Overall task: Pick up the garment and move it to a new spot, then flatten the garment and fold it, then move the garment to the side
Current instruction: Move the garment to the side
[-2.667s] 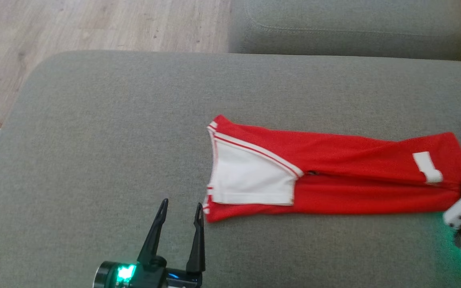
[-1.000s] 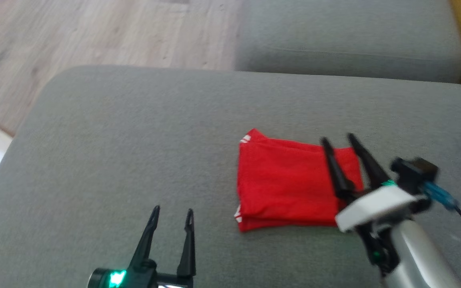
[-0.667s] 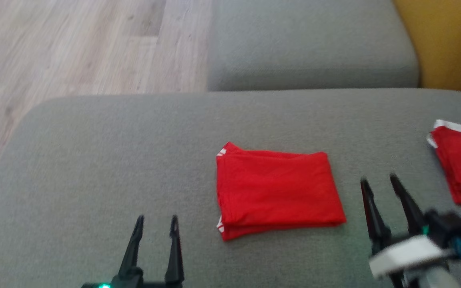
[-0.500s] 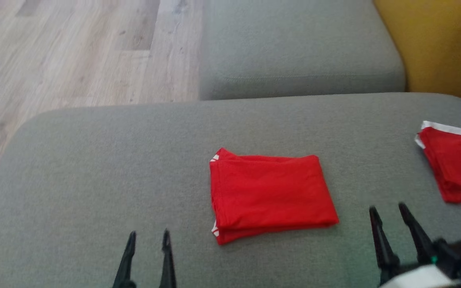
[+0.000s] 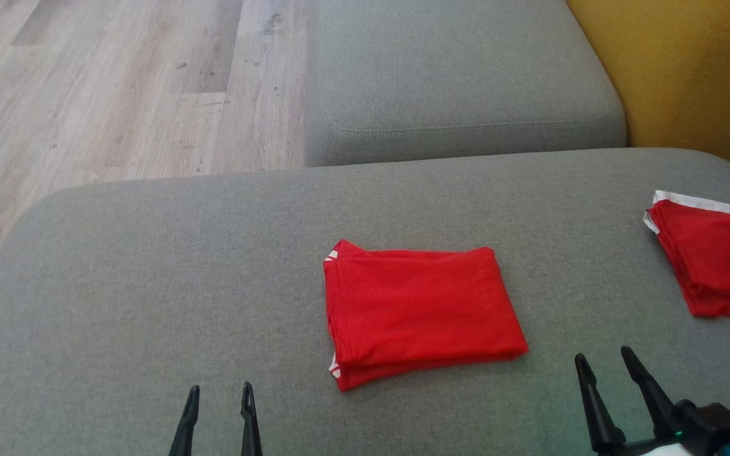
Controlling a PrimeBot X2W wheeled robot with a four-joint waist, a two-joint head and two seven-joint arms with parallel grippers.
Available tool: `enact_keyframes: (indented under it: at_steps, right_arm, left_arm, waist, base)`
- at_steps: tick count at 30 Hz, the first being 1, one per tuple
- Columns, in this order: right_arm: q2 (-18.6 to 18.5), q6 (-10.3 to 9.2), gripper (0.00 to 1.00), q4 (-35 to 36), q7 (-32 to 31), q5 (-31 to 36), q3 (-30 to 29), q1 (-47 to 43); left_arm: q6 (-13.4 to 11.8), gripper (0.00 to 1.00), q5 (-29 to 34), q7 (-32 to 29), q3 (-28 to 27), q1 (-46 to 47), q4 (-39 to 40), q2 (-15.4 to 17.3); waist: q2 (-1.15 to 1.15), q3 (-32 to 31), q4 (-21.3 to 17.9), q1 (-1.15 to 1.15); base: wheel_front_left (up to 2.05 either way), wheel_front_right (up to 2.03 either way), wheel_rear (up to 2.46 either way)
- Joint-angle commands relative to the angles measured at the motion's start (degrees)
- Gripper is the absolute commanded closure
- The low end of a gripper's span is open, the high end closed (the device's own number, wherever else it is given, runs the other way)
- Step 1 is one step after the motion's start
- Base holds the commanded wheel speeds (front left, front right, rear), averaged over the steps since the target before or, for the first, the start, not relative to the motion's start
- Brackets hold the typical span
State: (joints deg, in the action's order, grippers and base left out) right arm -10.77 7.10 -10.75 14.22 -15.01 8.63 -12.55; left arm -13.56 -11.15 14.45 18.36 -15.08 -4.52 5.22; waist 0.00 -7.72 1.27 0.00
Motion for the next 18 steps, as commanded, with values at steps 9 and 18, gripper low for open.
enact_keyframes:
  at_steps: [9, 18]
  right_arm:
    - [-0.76, 0.39, 0.0, 1.22, 0.77, 0.26, 1.59, 2.77]
    - [-3.04, 0.39, 0.0, -3.46, 0.39, -9.85, 6.84, 10.36]
  left_arm:
    - [1.29, 0.0, 1.59, 0.55, -3.07, 2.29, 1.39, -1.47]
    - [2.1, 0.0, 2.57, 0.55, -1.74, 4.2, 1.7, -1.99]
  waist:
    - [0.0, 0.73, 0.12, 0.0]
    - [0.0, 7.2, 2.2, 0.0]
  base:
    - [0.0, 0.0, 0.0]
    - [0.0, 0.0, 0.0]
